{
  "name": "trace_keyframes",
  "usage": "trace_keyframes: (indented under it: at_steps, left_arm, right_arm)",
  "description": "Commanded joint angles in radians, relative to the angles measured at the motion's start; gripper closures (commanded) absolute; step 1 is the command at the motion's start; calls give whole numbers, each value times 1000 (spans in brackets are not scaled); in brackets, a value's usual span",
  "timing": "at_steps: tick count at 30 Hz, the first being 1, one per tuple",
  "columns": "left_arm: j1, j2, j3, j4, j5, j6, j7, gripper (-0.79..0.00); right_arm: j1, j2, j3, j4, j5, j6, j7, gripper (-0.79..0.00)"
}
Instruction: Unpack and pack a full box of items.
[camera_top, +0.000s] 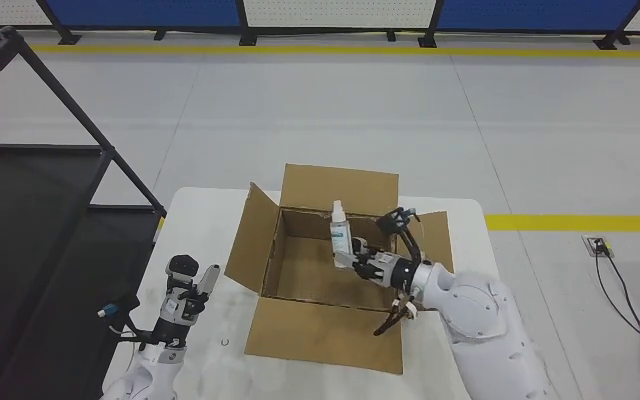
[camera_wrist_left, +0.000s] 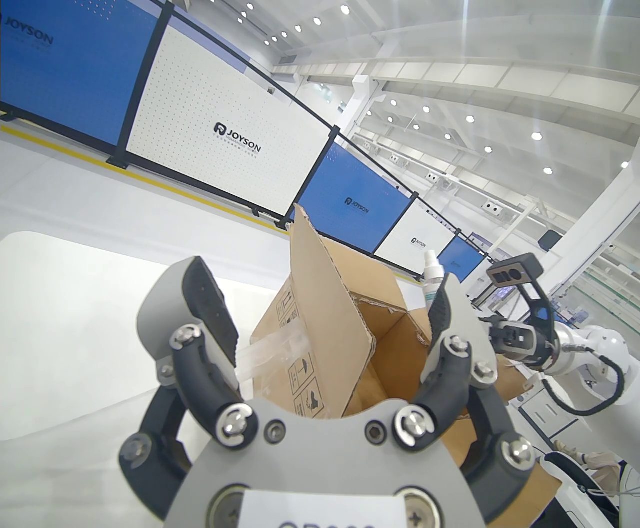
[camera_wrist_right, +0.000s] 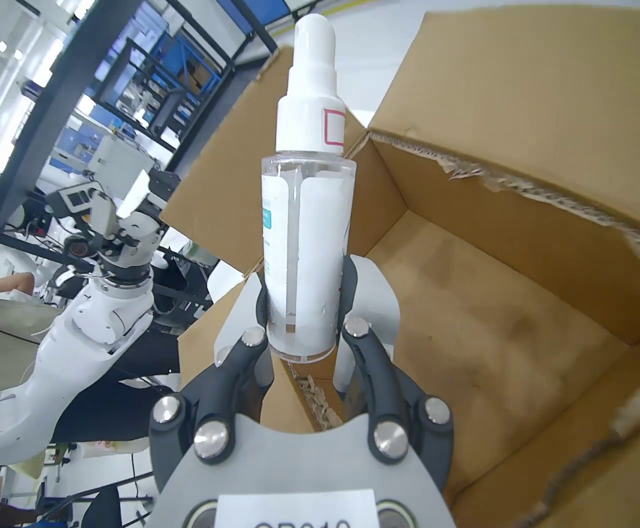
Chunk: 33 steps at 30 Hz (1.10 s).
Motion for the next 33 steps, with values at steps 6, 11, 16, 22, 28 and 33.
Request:
trace_keyframes:
  at_steps: [6, 11, 16, 22, 28, 33]
  left_arm:
    - [0, 0, 0, 0, 0, 0, 0, -785]
    - [0, 0, 0, 0, 0, 0, 0, -785]
    - [0, 0, 0, 0, 0, 0, 0, -785]
    - [0, 0, 0, 0, 0, 0, 0, -785]
    - [0, 0, 0, 0, 0, 0, 0, -785]
    - [0, 0, 0, 0, 0, 0, 0, -785]
  right_arm:
    - [-290, 41, 296, -263, 157, -92, -33, 0]
    - [-445, 57, 474, -310, 214, -83, -98, 0]
    - [-482, 71, 541, -262, 179, 8, -71, 0]
    - [-426, 97, 534, -128, 98, 104, 96, 0]
    - [-385, 123, 529, -5, 72, 100, 220, 0]
    - [-376, 139, 504, 29, 28, 83, 276, 0]
